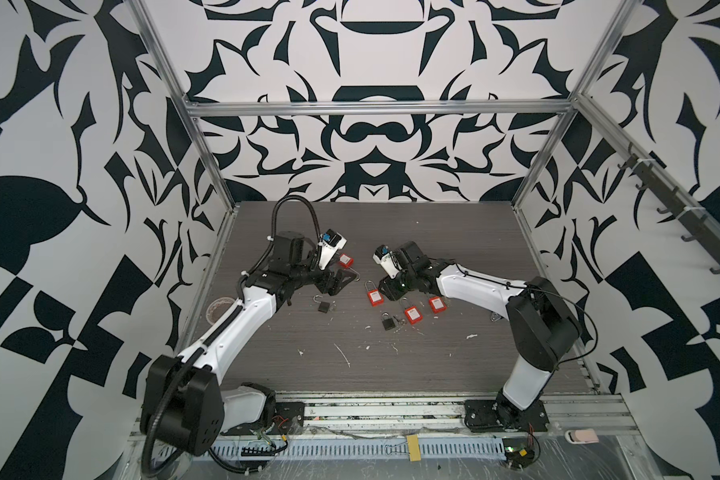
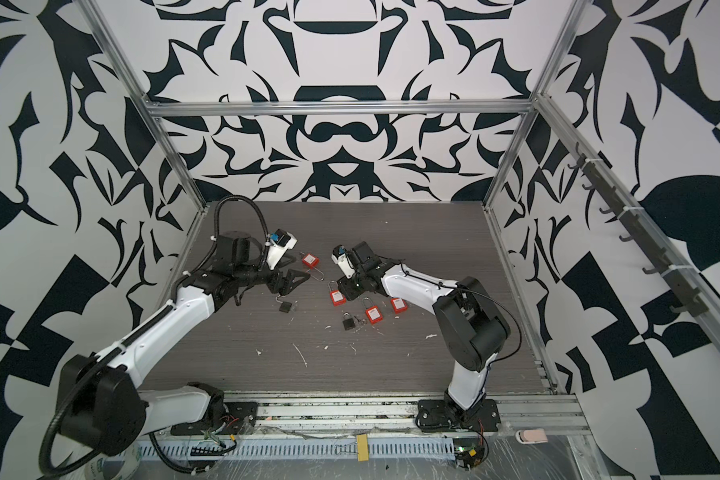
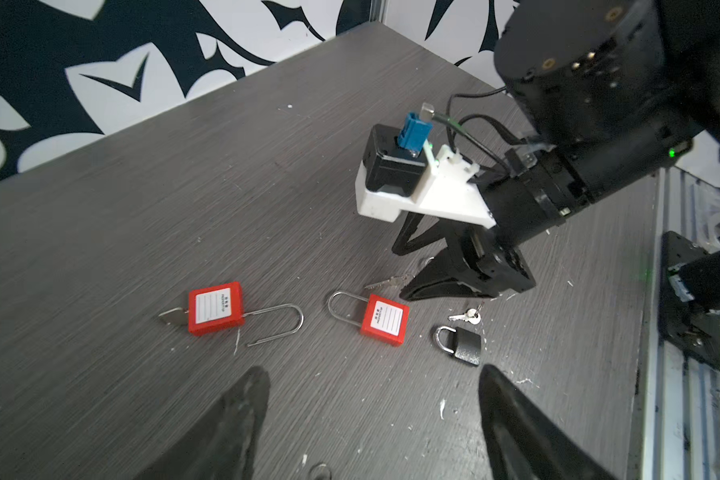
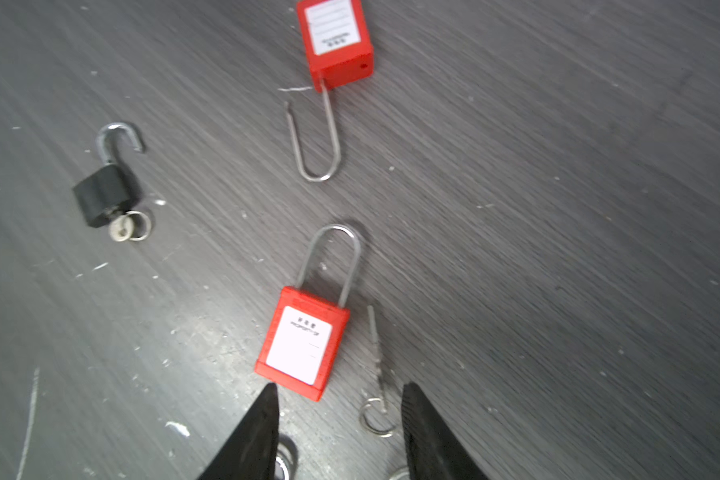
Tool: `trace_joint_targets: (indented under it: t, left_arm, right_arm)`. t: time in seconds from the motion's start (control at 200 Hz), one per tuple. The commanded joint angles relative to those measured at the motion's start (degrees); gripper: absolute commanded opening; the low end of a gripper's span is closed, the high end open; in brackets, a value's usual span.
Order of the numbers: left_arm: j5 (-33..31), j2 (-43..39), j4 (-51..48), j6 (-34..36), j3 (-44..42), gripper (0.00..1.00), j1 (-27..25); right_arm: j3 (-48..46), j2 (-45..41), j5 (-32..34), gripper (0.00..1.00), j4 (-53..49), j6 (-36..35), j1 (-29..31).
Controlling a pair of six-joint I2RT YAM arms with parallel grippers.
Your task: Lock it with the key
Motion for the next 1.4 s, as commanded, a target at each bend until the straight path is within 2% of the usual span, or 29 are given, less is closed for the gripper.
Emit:
trace_joint_targets:
  t: [0.0,0.105,0.315,0.525,0.62,0.775,1.025,1.2,1.395]
  left_arm:
    - [-4.1,-2.6,4.4,-1.9,-2.7,0.99,0.4]
    - [-5.4,-2.5,6.4,-2.2,-3.2,0.99,1.5]
    - [-6.6,-1.0,2.3,-4.5,-0.6,0.99,2.8]
    - [-5.6,-1.3,3.2,-4.3,-2.5,0.99,4.0]
    - [-5.1,-1.1,3.9,-4.7,-3.4,0.99,4.2]
    - [-4.3,-1.6,4.2,-5.0,-4.7,0.99,4.3]
    - [-4.3,-3.4,4.2,-5.7,-5.3,0.99,4.3]
    - [-6.0,-4.8,5.8,-8.2,-6.0,0.99,4.4]
    - [-9.5,-6.1,6.7,-14.0,-6.3,0.99,6.0]
  right_arm:
    - [-1.4,-0.6,5.1,0.50,0.5,1.5,-0.1]
    - [-1.4,-0.2,3.3,0.52,1.2,2.4,-0.1]
    - [2.6,3.8,-1.1,0.53,-2.2,4.8,-0.1]
    - [-0.9,2.7,-3.9,0.53,0.9,11.2,-0.1]
    - [-2.7,1.4,-5.1,0.53,2.1,11.7,0.2]
    - [-3.8,0.9,-7.6,0.53,3.1,10.9,0.9]
    - [-1.4,0.4,-5.2,0.51,1.3,8.5,2.1]
    - [4.4,0.3,-1.6,0.51,-2.0,3.1,6.9]
    - [11.7,8.3,-1.4,0.53,-0.6,0.0,13.5]
